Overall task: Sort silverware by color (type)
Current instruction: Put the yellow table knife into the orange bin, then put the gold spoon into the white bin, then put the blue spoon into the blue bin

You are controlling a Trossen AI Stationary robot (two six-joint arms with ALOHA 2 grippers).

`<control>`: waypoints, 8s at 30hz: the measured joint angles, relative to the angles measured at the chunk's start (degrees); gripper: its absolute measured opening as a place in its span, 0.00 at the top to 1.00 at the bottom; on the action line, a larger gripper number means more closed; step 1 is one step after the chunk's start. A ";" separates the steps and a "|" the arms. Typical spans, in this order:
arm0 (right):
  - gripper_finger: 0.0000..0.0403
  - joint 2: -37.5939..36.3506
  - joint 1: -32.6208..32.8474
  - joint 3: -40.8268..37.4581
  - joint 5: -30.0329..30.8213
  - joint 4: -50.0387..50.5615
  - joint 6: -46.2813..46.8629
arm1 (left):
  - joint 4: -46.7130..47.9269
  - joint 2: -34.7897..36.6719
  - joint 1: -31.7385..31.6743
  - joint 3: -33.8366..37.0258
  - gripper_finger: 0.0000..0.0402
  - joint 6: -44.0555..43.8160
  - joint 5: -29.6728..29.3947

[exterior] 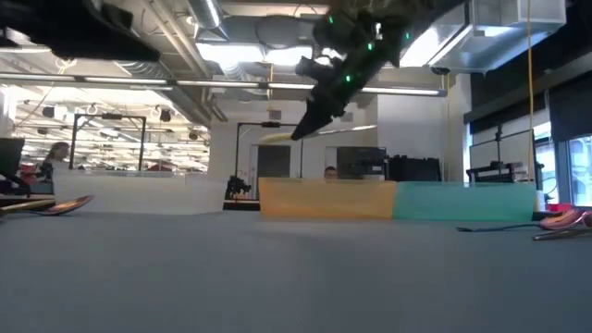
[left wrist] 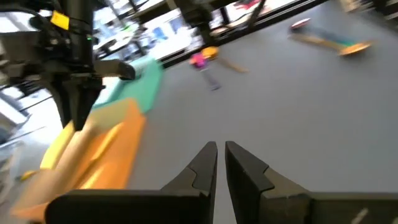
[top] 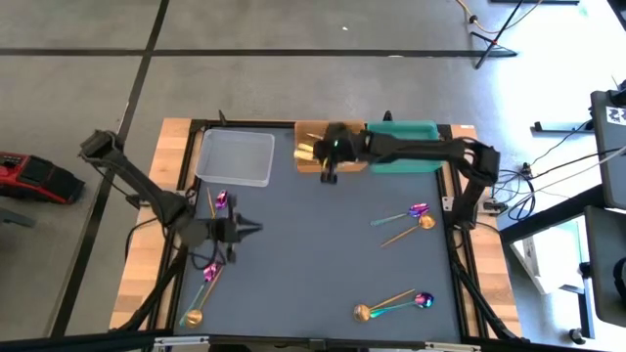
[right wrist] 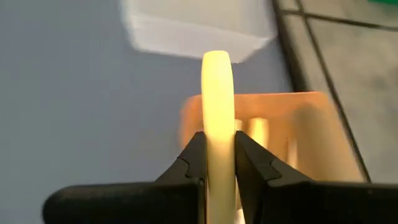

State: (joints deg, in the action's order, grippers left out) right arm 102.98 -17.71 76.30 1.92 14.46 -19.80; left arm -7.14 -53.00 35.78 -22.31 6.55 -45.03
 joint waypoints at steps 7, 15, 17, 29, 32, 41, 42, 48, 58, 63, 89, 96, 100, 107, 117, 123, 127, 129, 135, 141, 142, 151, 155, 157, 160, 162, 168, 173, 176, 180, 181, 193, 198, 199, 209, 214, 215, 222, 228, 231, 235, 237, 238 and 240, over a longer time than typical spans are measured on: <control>0.91 1.14 -10.49 -4.08 -8.90 -7.32 -0.52 | -0.06 0.25 -10.01 0.51 0.93 4.65 -0.71; 0.87 5.55 -14.77 -5.69 -10.48 -11.70 -0.18 | -2.48 0.25 -19.44 0.51 0.92 6.07 -0.41; 0.81 6.37 -14.98 -5.69 -10.54 -11.80 -0.88 | -2.60 0.23 -21.55 0.51 0.89 6.00 1.19; 0.48 -0.67 -11.87 -2.54 -16.07 -1.00 -3.26 | -0.02 0.21 -26.31 0.49 0.67 -7.68 4.88; 0.48 -3.58 -9.22 -3.42 -20.11 -1.26 -4.74 | 5.90 0.21 -26.72 -1.07 0.65 -14.71 4.21; 0.51 -8.43 -0.78 -12.91 -22.22 -9.22 -9.48 | 38.41 -3.27 -29.43 -10.98 0.66 -43.43 9.14; 0.51 -8.59 -0.12 -13.82 -22.28 -10.13 -9.58 | 42.64 -3.89 -29.76 -12.31 0.66 -47.05 11.79; 0.51 -8.98 3.18 -16.99 -21.91 -9.50 -9.97 | 58.06 -7.43 -28.63 -16.10 0.66 -65.11 26.53; 0.51 -8.65 5.11 -17.16 -18.03 -7.38 -10.66 | 66.42 -13.66 -21.20 -13.27 0.66 -84.52 33.55; 0.51 -8.04 4.96 -17.14 -17.56 -8.40 -10.64 | 65.87 -16.53 -19.11 -10.67 0.66 -90.14 35.25; 0.51 -7.95 4.98 -17.16 -17.56 -8.86 -10.53 | 62.10 -25.80 -18.77 -10.62 0.72 -83.02 40.03; 0.51 -7.95 4.98 -17.16 -17.56 -8.89 -10.53 | 60.95 -25.83 -18.72 -10.62 0.89 -81.05 39.24; 0.51 -7.95 4.98 -17.16 -17.56 -8.89 -10.54 | 60.81 -25.80 -18.72 -10.66 0.96 -81.05 39.18; 0.51 -7.93 4.98 -17.15 -17.56 -8.89 -10.55 | 61.44 -25.80 -18.72 -10.68 0.97 -80.98 39.16; 0.51 -7.91 4.98 -17.14 -17.56 -8.94 -10.55 | 68.02 -25.35 -18.77 -15.47 0.97 -79.20 34.57; 0.51 -7.91 4.98 -17.14 -17.56 -8.94 -10.55 | 74.72 -25.30 -18.77 -23.40 0.97 -73.23 27.88; 0.51 -7.91 4.98 -17.14 -17.56 -8.95 -10.55 | 78.98 -25.26 -19.31 -28.07 0.97 -66.83 20.65; 0.51 -7.91 4.98 -17.14 -17.56 -9.14 -10.55 | 80.64 -25.26 -20.21 -29.61 0.97 -63.49 17.03; 0.51 -7.91 4.98 -17.10 -17.56 -10.60 -10.55 | 81.52 -25.21 -27.87 -30.40 0.97 -53.20 10.02; 0.51 -7.90 4.98 -17.10 -17.56 -10.58 -10.58 | 81.48 -25.21 -39.25 -30.40 0.97 -41.47 9.04; 0.51 -7.91 4.98 -17.10 -17.56 -10.58 -10.58 | 81.46 -25.21 -41.00 -30.38 0.97 -39.33 8.78; 0.51 -7.91 4.98 -17.10 -17.56 -10.55 -10.59 | 76.94 -25.43 -53.33 -30.38 0.96 -20.53 8.16; 0.51 -7.91 4.96 -17.10 -17.56 -10.51 -10.42 | 74.93 -25.43 -56.58 -30.38 0.93 -17.94 8.55; 0.51 -7.91 4.96 -17.10 -17.56 -10.47 -10.40 | 75.04 -25.43 -57.79 -30.38 0.91 -17.83 8.65; 0.51 -7.91 4.98 -17.10 -17.56 -10.42 -10.38 | 75.21 -25.43 -58.99 -30.38 0.87 -16.57 9.61; 0.51 -7.91 4.98 -17.10 -17.56 -10.35 -10.35 | 75.21 -25.43 -59.52 -30.38 0.83 -16.48 9.85; 0.51 -7.91 4.98 -17.10 -17.56 -10.25 -10.29 | 75.41 -25.37 -58.60 -30.38 0.75 -18.68 14.84; 0.51 -7.91 4.98 -17.10 -17.56 -10.31 -10.29 | 75.54 -23.14 -53.47 -30.38 0.75 -24.64 28.05; 0.51 -7.91 4.98 -17.10 -17.56 -10.02 -10.29 | 75.54 -20.99 -49.00 -30.38 0.75 -30.23 33.56; 0.51 -7.91 4.97 -17.10 -17.57 -9.59 -9.81 | 75.80 -19.66 -42.77 -30.38 0.75 -38.24 36.97; 0.51 -7.91 4.96 -17.10 -17.56 -9.41 -9.81 | 76.00 -19.66 -41.22 -30.31 0.75 -39.64 37.04; 0.51 -7.91 4.97 -17.12 -17.58 -10.10 -9.83 | 72.43 -19.73 -33.74 -17.15 0.75 -51.43 43.91; 0.51 -7.91 4.98 -17.12 -17.57 -10.51 -9.83 | 68.18 -19.73 -33.78 -12.48 0.75 -51.46 44.05; 0.51 -7.91 4.96 -17.12 -17.56 -10.53 -9.83 | 67.08 -19.73 -33.78 -11.91 0.75 -51.46 43.58; 0.51 -7.91 4.96 -17.12 -17.58 -10.55 -9.85 | 60.69 -19.57 -33.78 -6.89 0.76 -51.11 42.81; 0.51 -7.91 4.98 -17.12 -17.57 -10.58 -9.90 | 59.94 -19.53 -33.76 -6.23 0.83 -49.59 43.08; 0.51 -7.91 4.96 -17.12 -17.56 -10.58 -9.90 | 59.78 -19.53 -33.76 -6.23 0.86 -49.01 43.07; 0.51 -7.91 4.99 -17.14 -17.56 -11.05 -9.90 | 58.80 -19.57 -33.53 -6.30 0.96 -47.71 42.36; 0.51 -9.85 5.00 -17.16 -15.34 -8.94 -7.32 | 60.65 -18.77 -30.73 -12.12 0.96 -45.34 32.29; 0.51 -12.10 5.00 -17.15 -15.19 -5.77 -5.39 | 59.62 -17.53 -28.58 -16.29 0.96 -43.30 25.39; 0.51 -13.99 5.00 -17.47 -21.39 -4.17 -3.38 | 50.79 -17.00 -25.57 -20.15 0.96 -35.47 11.68; 0.51 -14.95 5.00 -19.74 -24.04 -7.51 -3.38 | 43.58 -17.05 -24.46 -20.31 0.96 -29.15 6.05; 0.51 -15.12 5.00 -20.93 -24.46 -10.61 -3.30 | 39.15 -17.14 -24.16 -20.29 0.96 -25.71 3.85; 0.51 -15.58 5.00 -23.27 -24.37 -15.86 -2.20 | 29.72 -17.12 -23.97 -19.66 0.96 -18.99 1.19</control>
State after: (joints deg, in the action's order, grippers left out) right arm 87.40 -12.71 53.03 -22.45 -1.40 -22.00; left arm 22.58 -70.13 11.81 -41.97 -12.44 -43.84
